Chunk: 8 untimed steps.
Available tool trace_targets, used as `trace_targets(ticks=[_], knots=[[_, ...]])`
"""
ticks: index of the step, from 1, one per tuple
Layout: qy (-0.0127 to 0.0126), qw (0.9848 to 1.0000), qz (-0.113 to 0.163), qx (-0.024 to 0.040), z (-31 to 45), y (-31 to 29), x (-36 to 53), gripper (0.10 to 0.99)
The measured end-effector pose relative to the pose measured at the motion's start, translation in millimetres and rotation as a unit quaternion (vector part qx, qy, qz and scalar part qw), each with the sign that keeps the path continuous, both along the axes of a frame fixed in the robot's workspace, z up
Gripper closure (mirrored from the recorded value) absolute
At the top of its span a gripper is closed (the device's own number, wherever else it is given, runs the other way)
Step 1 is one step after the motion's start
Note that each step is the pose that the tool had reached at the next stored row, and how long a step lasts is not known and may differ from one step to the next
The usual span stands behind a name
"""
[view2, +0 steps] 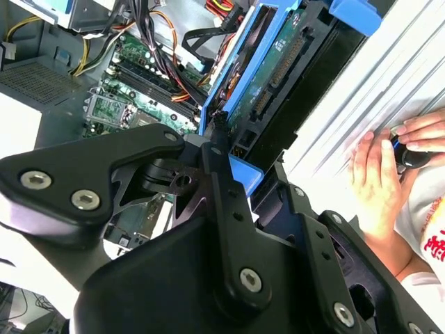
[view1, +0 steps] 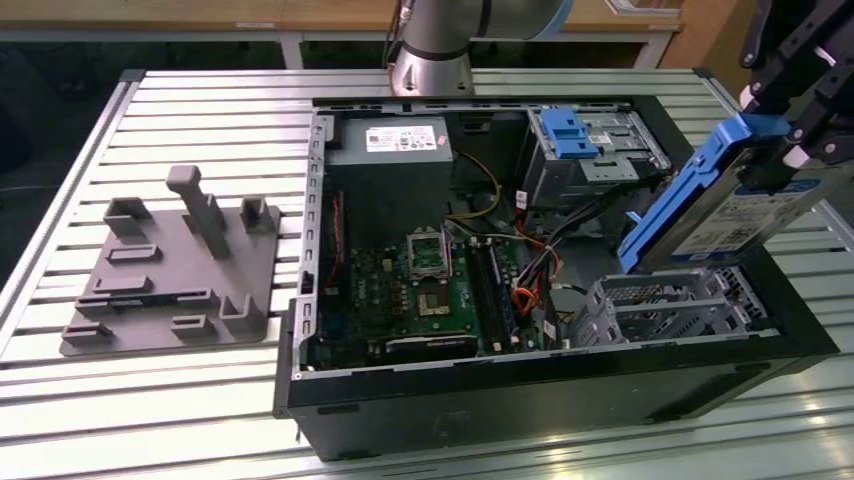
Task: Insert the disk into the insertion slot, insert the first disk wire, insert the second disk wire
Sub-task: 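Insert the disk into the insertion slot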
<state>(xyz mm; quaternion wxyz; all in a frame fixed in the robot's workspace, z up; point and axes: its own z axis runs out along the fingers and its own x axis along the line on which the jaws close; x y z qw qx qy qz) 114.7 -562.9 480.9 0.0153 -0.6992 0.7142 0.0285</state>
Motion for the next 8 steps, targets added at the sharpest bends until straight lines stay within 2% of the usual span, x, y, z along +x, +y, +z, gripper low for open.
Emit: trace_targets(ticks=[8], knots=[[0.0014, 1.0, 0.0, -0.0002, -4.6, 0.0, 0.0, 0.725]])
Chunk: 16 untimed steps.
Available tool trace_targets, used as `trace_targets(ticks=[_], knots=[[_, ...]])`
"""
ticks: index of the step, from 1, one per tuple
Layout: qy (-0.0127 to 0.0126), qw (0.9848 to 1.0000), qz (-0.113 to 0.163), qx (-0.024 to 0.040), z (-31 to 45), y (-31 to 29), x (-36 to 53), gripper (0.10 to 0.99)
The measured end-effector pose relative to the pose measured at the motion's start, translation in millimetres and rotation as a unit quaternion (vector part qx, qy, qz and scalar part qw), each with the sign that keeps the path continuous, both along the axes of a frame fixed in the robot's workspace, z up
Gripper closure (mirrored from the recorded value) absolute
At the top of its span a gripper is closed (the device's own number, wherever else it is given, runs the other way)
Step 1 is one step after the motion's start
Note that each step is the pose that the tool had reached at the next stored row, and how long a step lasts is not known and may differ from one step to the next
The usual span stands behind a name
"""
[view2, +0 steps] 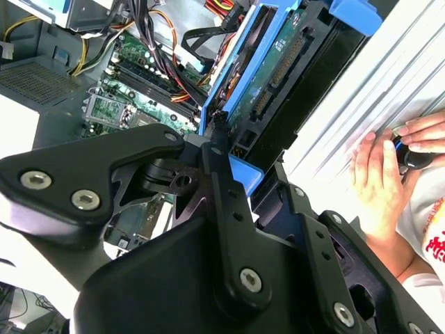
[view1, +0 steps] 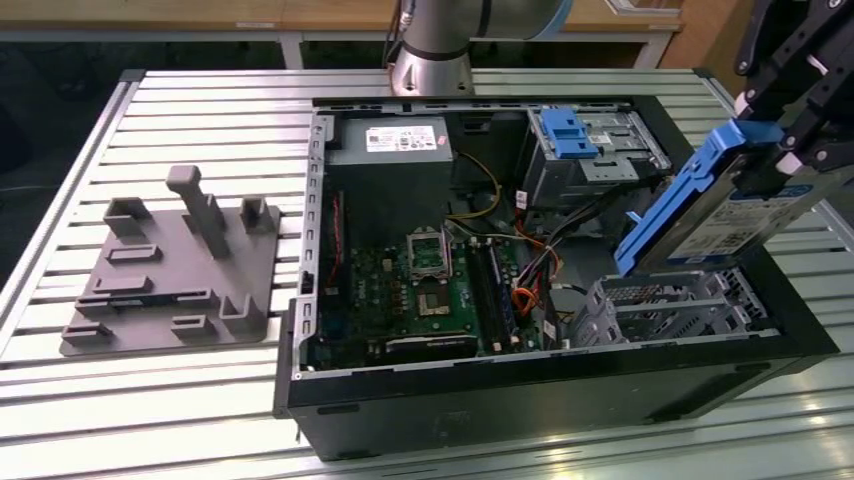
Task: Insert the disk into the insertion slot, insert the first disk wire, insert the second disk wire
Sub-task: 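Insert the disk into the insertion slot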
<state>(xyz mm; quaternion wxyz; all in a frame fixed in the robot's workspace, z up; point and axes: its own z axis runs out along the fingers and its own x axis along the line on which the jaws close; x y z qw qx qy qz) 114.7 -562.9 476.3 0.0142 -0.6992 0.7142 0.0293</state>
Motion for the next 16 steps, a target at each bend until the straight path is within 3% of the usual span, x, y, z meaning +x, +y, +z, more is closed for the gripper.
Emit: trace_targets(ticks=[16], knots=[[0.0, 1.0, 0.0, 0.0, -7.0, -0.6, 0.1, 0.725]])
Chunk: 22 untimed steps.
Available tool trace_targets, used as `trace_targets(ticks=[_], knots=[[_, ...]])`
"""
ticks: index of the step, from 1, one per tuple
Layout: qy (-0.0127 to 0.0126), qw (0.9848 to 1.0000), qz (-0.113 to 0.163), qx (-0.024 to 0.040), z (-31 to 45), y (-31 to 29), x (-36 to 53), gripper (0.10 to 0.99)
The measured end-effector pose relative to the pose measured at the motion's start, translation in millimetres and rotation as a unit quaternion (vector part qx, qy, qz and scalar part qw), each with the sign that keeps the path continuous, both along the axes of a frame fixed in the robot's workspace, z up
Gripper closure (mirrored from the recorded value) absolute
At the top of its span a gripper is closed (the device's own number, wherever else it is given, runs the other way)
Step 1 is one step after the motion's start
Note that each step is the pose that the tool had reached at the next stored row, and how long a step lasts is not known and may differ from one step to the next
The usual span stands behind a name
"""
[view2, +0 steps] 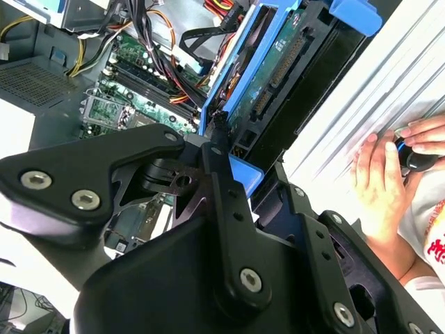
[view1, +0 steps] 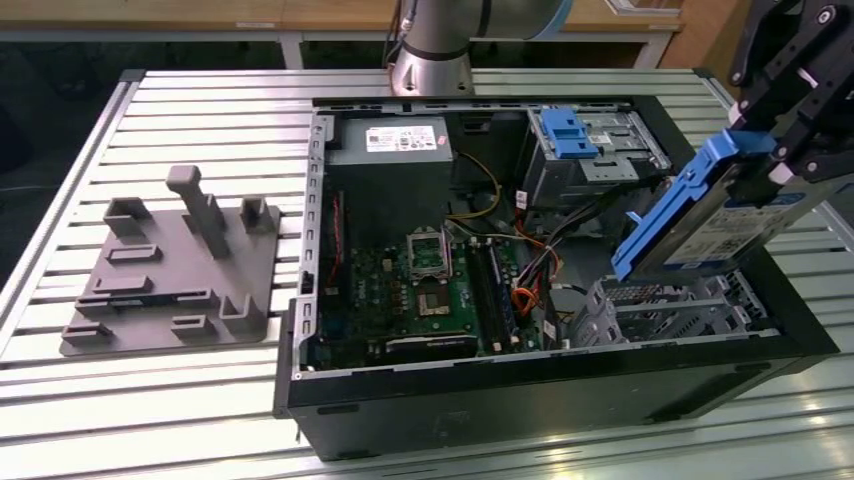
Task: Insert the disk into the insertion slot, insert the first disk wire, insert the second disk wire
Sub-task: 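Insert the disk into the insertion slot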
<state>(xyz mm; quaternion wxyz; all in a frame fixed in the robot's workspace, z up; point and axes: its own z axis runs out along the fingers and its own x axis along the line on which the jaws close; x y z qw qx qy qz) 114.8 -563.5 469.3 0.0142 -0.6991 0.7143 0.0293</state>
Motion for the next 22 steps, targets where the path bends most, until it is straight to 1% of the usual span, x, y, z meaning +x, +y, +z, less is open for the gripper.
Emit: trace_targets(ticks=[22], knots=[[0.0, 1.0, -0.001, 0.0, -8.7, -3.0, 1.1, 0.725]])
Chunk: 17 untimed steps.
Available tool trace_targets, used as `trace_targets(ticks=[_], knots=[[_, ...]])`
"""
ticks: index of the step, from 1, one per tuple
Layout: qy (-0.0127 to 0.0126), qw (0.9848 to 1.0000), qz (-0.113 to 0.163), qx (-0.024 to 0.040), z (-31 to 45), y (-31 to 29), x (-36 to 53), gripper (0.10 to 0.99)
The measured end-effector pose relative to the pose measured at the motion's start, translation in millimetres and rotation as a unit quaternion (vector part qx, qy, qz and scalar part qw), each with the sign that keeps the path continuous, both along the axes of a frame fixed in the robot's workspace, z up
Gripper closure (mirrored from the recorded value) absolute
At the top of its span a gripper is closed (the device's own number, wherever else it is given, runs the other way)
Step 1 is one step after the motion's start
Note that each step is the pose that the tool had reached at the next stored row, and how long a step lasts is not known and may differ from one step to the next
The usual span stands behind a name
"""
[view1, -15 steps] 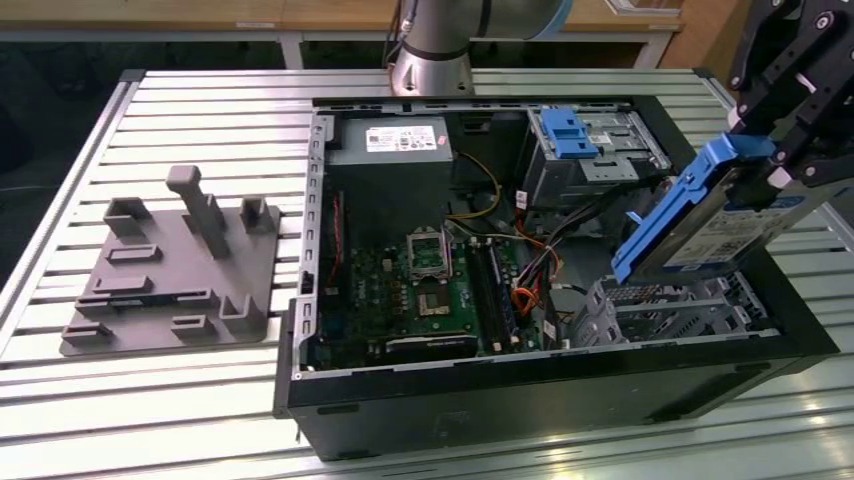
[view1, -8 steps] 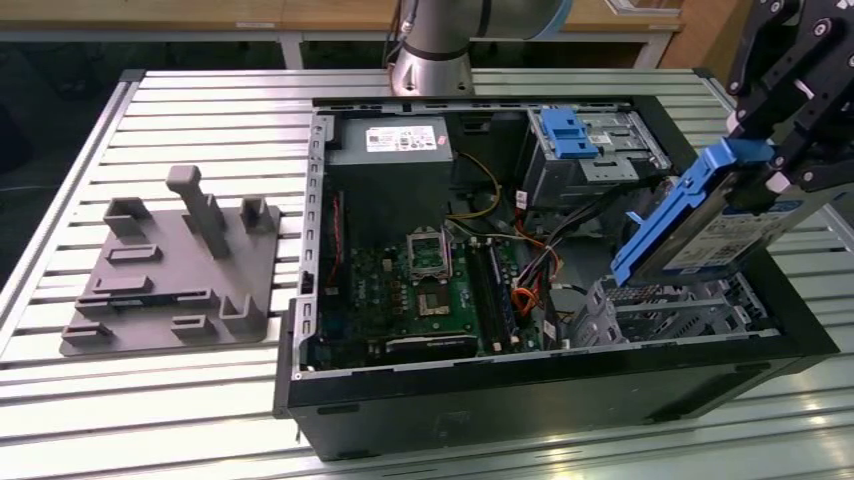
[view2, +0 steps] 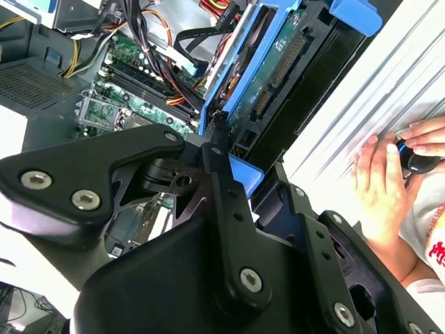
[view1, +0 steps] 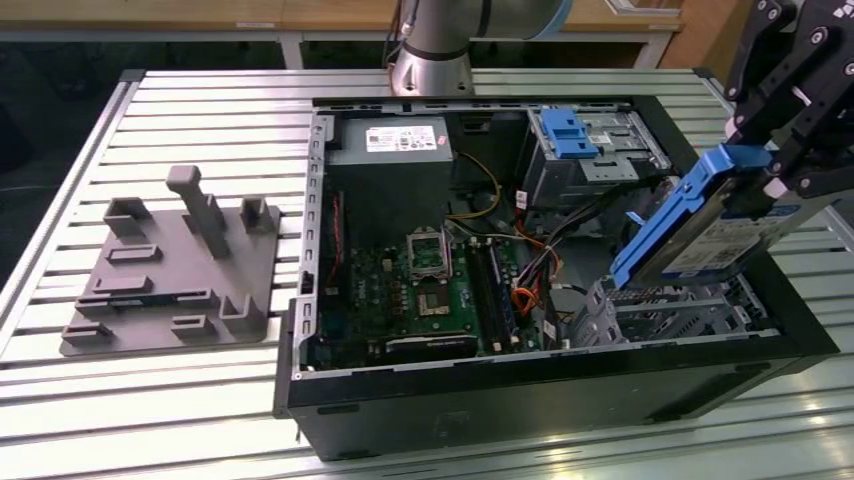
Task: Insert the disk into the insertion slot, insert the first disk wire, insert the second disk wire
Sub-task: 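Insert the disk into the insertion slot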
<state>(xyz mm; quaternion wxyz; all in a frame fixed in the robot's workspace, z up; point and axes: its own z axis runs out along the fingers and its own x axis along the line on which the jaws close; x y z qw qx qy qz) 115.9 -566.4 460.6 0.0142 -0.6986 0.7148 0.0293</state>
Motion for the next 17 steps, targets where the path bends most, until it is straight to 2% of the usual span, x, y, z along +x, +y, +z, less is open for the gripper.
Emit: trace_targets(ticks=[17], knots=[[0.0, 1.0, 0.0, 0.0, -8.7, -0.5, 0.0, 0.725]])
